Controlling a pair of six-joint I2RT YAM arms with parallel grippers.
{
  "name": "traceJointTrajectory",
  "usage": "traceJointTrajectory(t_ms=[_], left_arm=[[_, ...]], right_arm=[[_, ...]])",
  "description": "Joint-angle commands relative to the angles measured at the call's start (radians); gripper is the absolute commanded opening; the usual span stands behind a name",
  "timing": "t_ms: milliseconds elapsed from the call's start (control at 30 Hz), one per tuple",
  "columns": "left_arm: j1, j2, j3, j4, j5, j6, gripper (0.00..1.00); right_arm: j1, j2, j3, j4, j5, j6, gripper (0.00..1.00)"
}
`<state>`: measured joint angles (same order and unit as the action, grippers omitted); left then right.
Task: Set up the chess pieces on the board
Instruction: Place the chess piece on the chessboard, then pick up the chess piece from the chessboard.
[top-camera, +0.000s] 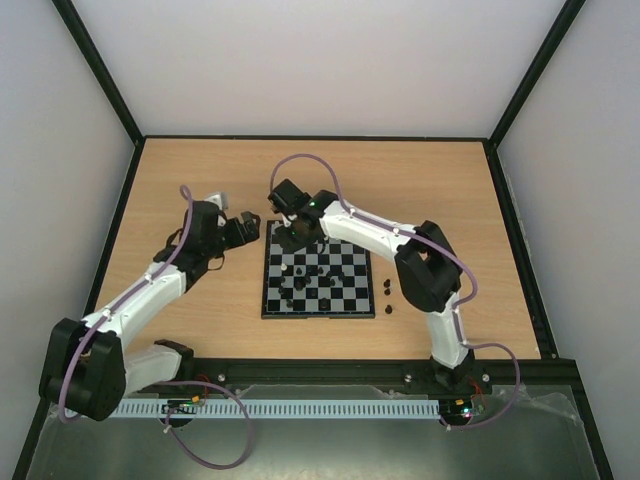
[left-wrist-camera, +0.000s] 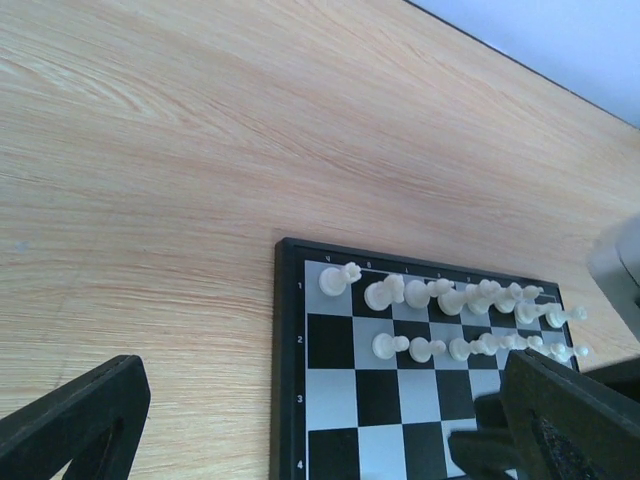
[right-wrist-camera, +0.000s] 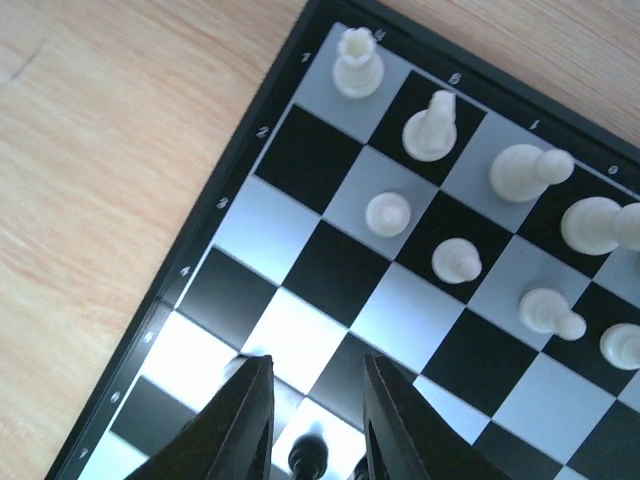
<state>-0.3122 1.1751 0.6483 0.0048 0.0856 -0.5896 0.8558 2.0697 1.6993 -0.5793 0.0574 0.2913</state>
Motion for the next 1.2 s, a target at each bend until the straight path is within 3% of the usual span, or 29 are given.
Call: traceJointTrajectory(t_ms=[0, 367, 900, 1033, 1167], left_arm=[[0.018, -0.04, -0.02, -0.014, -0.026, -0.012, 0.99], [0.052, -0.144, -0.048, -0.026, -0.06, -0.025, 0.99], [0.056, -0.14, -0.049, -0.024, -0.051, -0.025, 1.0], [0.057, -0.136, -0.051, -0.022, -0.048, -0.026, 1.0], [0.06, -0.134, -0.05, -0.02, -0.046, -0.024, 1.0]], right_arm=[[0.026, -0.042, -0.05, -0.024, -0.053, -0.001, 0.27], [0.086, 0.007, -0.046, -0.033, -0.09, 0.003, 0.28], [0.088, 0.102, 0.024, -0.077, -0.016, 0.001, 0.3], [0.089, 0.11, 0.034, -0.078, -0.012, -0.002, 0.24], [0.088, 0.123, 0.053, -0.085, -0.006, -0.006, 0.11]])
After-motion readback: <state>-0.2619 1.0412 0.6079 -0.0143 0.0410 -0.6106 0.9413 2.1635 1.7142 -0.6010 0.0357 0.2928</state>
